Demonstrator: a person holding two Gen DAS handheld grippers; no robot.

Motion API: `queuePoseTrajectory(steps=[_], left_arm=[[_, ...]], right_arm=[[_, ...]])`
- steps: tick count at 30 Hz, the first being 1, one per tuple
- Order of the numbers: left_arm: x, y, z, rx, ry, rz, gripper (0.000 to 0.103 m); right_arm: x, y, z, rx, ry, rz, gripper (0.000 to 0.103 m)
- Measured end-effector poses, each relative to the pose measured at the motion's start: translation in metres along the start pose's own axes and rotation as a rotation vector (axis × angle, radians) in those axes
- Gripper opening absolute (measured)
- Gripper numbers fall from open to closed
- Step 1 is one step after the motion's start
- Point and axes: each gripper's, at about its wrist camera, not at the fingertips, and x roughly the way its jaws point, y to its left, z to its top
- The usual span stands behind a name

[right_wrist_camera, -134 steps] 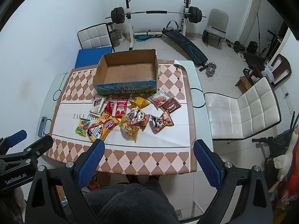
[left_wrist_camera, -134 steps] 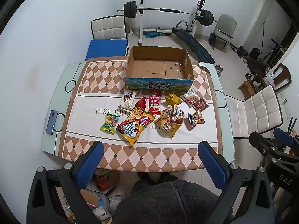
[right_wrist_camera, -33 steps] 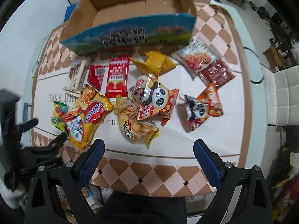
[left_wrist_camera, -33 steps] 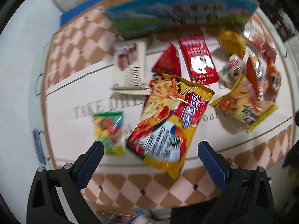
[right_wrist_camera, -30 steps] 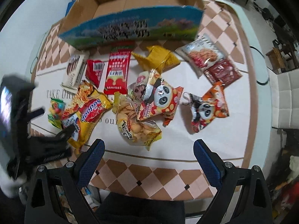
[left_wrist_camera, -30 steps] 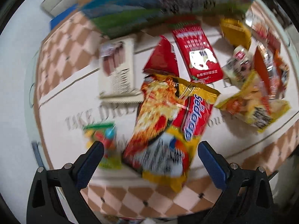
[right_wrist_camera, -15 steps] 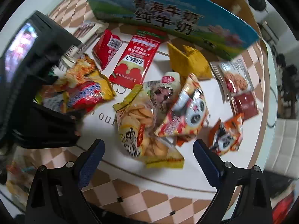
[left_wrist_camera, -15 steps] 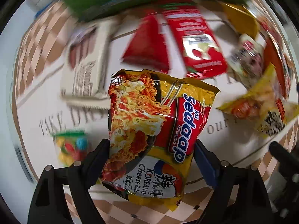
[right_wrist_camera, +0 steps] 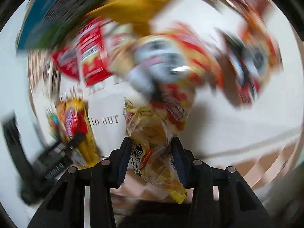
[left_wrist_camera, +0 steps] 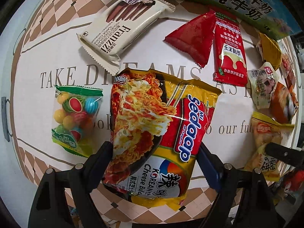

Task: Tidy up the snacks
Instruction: 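Grasp the Sedaap noodle pack with left tool while right tool grasps yellow chip bag, then lift the noodle pack with left tool while right tool lifts the chip bag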

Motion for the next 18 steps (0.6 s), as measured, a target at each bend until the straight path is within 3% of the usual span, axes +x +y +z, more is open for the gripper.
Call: queuePoseTrajectory(steps=[3,5,6,12,18], left_arm=[[0.004,-0.007,-0.002,0.002,0.003,-0.007,0.088],[0.006,-0.006,-0.003,0.012,0.009,-0.008,0.088],[0.008,-0.007,-0.001,0.014,0.010,-0.008,0.089],[0.015,-0.006,0.001,0.045,0.003,0.015,0.090],[0.017,-0.012,-0.006,0.054,-0.003,0.001,0.093]], right_arm=[[0.000,-0.017,-0.002,0.081,0.019,0.033,0.053],[-0.002,-0.012,-0.003,0.033,-0.007,-0.049,0.081],[-0.006,-0.006,-0.005,-0.012,-0.035,-0.094,0.085],[-0.004,0.043,-0.019,-0.225,-0.093,-0.294,0.087],[0.021,0.065,-0.022,-0.249,-0.084,-0.392,0.087]])
